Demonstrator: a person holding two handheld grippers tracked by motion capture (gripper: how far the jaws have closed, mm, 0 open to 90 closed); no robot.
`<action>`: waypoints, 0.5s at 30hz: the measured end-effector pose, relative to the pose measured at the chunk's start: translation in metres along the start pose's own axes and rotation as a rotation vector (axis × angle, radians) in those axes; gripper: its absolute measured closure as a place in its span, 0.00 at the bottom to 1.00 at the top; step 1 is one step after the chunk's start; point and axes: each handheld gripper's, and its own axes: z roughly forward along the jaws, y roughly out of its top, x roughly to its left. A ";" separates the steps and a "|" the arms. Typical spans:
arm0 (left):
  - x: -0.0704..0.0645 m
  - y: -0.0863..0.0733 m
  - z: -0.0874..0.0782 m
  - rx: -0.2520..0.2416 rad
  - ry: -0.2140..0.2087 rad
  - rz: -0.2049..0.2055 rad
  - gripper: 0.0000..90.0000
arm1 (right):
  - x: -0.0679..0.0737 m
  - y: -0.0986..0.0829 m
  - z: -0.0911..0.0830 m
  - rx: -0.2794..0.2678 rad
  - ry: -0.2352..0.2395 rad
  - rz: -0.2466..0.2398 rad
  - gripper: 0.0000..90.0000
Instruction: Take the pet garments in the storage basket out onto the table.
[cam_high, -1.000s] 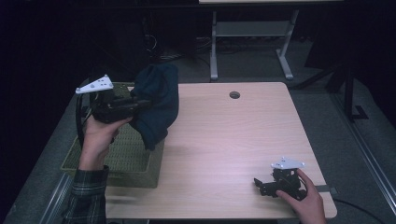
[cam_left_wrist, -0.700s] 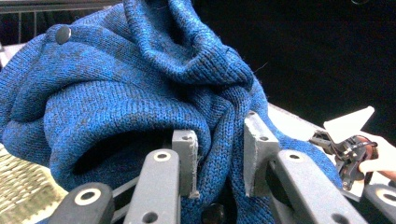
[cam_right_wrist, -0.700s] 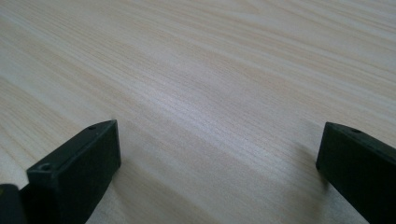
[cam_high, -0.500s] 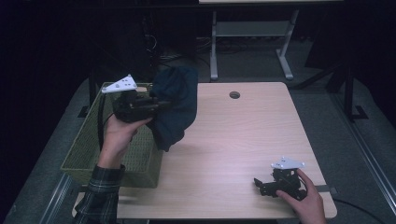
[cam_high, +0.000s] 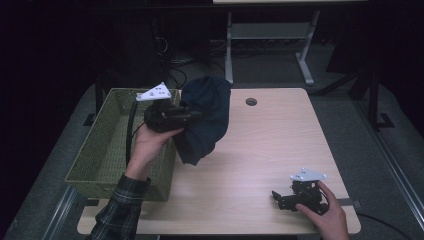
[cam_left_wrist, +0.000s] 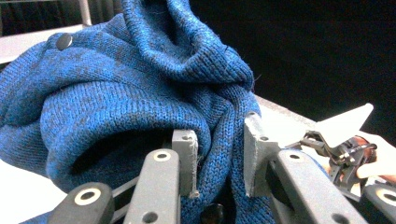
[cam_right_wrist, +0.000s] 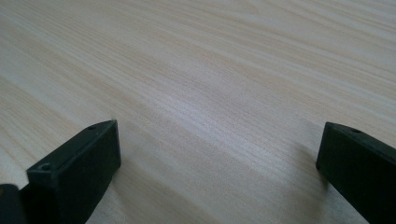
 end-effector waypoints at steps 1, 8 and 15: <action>-0.001 0.000 0.003 0.001 -0.005 0.000 0.78 | 0.000 0.000 0.000 0.000 0.000 0.000 0.00; -0.012 -0.003 0.038 0.043 -0.043 0.017 0.78 | 0.000 0.000 0.000 0.001 0.000 -0.001 0.00; -0.018 -0.013 0.062 0.079 -0.063 0.026 0.78 | 0.000 0.000 0.000 0.000 0.000 -0.002 0.00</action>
